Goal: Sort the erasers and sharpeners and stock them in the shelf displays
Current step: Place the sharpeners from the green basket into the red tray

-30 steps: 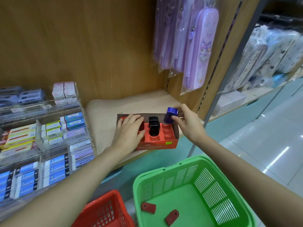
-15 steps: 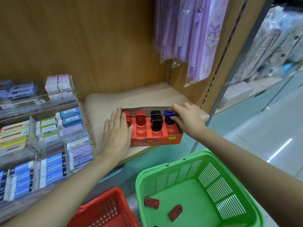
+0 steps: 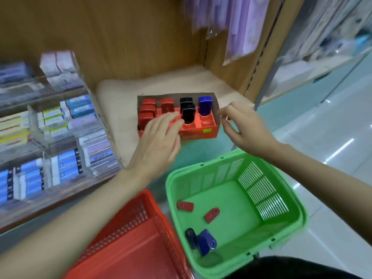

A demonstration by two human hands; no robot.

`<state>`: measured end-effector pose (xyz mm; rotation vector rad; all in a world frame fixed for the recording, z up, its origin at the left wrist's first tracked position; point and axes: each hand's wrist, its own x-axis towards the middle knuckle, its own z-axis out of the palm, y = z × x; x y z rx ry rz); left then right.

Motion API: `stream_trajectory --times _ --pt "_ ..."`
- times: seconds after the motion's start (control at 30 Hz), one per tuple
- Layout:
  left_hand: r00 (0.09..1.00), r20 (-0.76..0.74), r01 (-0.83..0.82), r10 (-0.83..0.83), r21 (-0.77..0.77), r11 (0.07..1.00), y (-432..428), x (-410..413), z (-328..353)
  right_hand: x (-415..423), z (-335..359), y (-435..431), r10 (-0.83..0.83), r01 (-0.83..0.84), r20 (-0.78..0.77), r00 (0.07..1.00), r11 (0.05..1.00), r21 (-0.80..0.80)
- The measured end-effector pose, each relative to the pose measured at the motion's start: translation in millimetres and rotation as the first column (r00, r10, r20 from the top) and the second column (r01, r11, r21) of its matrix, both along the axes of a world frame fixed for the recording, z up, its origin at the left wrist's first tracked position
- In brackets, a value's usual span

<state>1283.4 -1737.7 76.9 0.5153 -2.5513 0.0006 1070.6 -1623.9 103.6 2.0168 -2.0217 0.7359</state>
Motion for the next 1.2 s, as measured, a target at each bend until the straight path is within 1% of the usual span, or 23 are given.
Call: stream_trajectory --times 0.03,0.07,0.1,0.13,0.17,0.2,0.23,0.3,0.4,0.43,0.5,0.57,0.63,0.73,0.8,0.87,0.93,0.97,1.0,1.03,1.1,1.13,1.2 --pt "0.992 0.012 0.124 -0.124 0.007 0.992 16 0 -12 0 -12 17 0.032 -0.036 0.026 0.999 0.989 0.145" --pt "0.974 0.071 0.211 -0.215 0.060 0.976 29 -1 -27 -3 -27 31 0.039 -0.058 0.063 0.997 0.946 0.318" --pt "0.948 0.154 0.254 -0.279 0.164 0.953 41 -4 -43 -6 -45 43 0.035 -0.076 0.092 0.995 0.870 0.488" --pt "0.915 0.239 0.245 -0.326 0.311 0.918 50 -8 -65 -9 -66 53 0.030 -0.091 0.108 0.994 0.779 0.620" --pt "0.878 0.312 0.188 -0.362 0.471 0.862 54 -12 -92 -10 -89 60 0.018 -0.098 0.119 0.993 0.692 0.715" --pt "0.845 0.374 0.086 -0.382 0.609 0.788 56 -17 -120 -11 -113 65 0.002 -0.099 0.124 0.992 0.617 0.781" --pt "0.816 0.425 -0.031 -0.391 0.708 0.705 56 -22 -145 -11 -137 70 -0.004 -0.096 0.118 0.993 0.555 0.827" --pt "0.786 0.501 -0.227 -0.363 0.779 0.584 56 -32 -191 -12 -190 74 0.010 -0.092 0.098 0.995 0.457 0.885" --pt "0.738 0.628 -0.429 -0.247 0.719 0.547 58 -50 -242 -14 -258 72 0.034 -0.093 0.086 0.996 0.381 0.920" --pt "0.708 0.674 -0.482 -0.211 0.680 0.553 59 -55 -257 -15 -276 70 0.035 -0.103 0.097 0.995 0.378 0.920" --pt "0.653 0.745 -0.530 -0.140 0.581 0.618 62 -63 -278 -15 -306 64 0.041 -0.107 0.099 0.994 0.401 0.910" --pt "0.659 0.744 -0.500 -0.108 0.541 0.676 67 -69 -296 -18 -329 58 0.032 -0.113 0.110 0.993 0.434 0.894" --pt "0.646 0.757 -0.454 -0.099 0.485 0.748 70 -70 -310 -20 -347 52 0.044 -0.141 0.135 0.990 0.429 0.892" --pt "0.504 0.860 -0.396 -0.081 0.313 0.863 68 -69 -325 -18 -367 50 0.103 -0.157 0.124 0.987 0.433 0.888" --pt "0.411 0.908 -0.356 -0.079 0.239 0.903 65 -71 -331 -10 -376 52 0.127 -0.126 0.074 0.989 0.469 0.874" --pt "0.368 0.928 -0.340 -0.058 0.192 0.921 66 -75 -336 -2 -382 55 0.114 -0.102 0.050 0.992 0.520 0.848" --pt "0.388 0.921 -0.336 -0.033 0.174 0.925 69 -77 -337 0 -382 58 0.060 -0.097 0.077 0.995 0.539 0.836" --pt "0.421 0.907 -0.352 -0.028 0.191 0.916 71 -79 -338 -2 -380 59 0.002 -0.102 0.119 0.993 0.530 0.842" --pt "0.465 0.885 -0.388 -0.034 0.238 0.890 73 -81 -337 -5 -375 61 -0.097 -0.112 0.187 0.978 0.513 0.851" --pt "0.518 0.854 -0.445 -0.042 0.311 0.840 75 -81 -334 -7 -368 62 -0.220 -0.131 0.271 0.937 0.498 0.857" --pt "0.633 0.773 -0.546 -0.054 0.495 0.676 77 -84 -322 -11 -351 66 -0.446 -0.145 0.408 0.797 0.514 0.845" --pt "0.691 0.720 -0.561 -0.062 0.589 0.582 78 -86 -313 -12 -340 69 -0.516 -0.133 0.455 0.726 0.543 0.829" --pt "0.803 0.592 -0.520 -0.076 0.756 0.399 80 -87 -295 -13 -314 76 -0.573 -0.120 0.530 0.625 0.600 0.791"
